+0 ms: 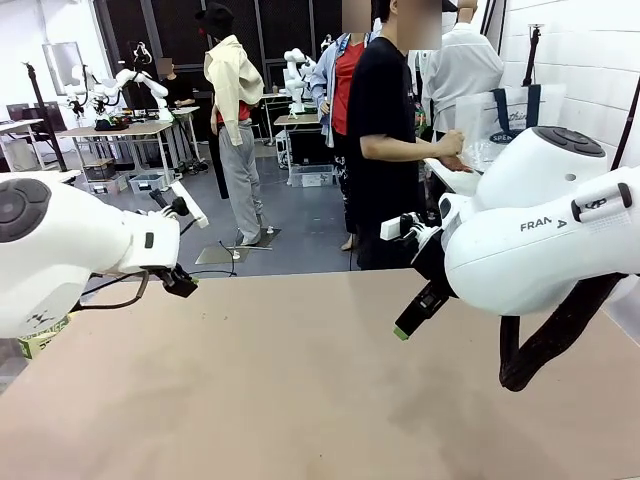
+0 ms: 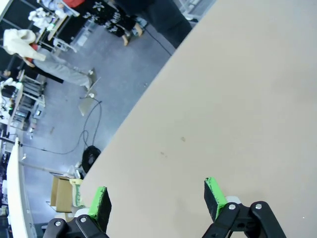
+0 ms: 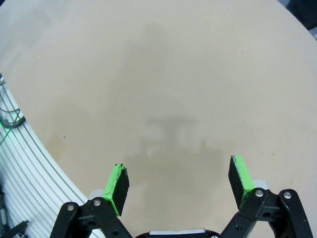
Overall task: Transfer purchased items from the store into the shopping bag.
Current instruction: Open the Reusable shopping bag in the center of the table.
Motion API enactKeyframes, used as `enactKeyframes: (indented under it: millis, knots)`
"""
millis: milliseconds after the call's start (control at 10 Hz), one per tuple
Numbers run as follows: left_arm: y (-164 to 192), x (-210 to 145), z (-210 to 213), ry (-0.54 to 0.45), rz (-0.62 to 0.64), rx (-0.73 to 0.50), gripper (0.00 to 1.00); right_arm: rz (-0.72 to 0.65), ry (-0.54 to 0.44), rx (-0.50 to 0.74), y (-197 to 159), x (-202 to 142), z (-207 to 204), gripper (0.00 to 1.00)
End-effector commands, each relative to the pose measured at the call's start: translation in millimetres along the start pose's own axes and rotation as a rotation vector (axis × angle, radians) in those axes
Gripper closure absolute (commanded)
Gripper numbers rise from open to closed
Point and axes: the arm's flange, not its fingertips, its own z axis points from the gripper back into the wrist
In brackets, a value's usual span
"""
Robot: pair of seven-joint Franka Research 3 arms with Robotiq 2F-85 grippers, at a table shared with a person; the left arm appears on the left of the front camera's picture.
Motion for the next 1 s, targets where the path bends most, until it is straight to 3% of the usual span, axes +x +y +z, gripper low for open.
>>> enactKeyframes:
  millis: [0, 800, 900]
  knots:
    - [7.5, 2.2, 6.5, -0.013, 0.006, 0.017, 0.0, -0.005, 0.004, 0.004, -0.4, -0.8, -2.3, 0.0]
    - [5.2, 2.8, 3.2, -0.008, 0.002, 0.012, 0.0, -0.005, 0.004, 0.004, -0.4, -0.8, -2.3, 0.0]
    - [7.9, -0.7, 7.0, -0.037, -0.042, -0.112, 0.0, -0.005, 0.004, 0.004, -0.4, -0.8, -2.3, 0.0]
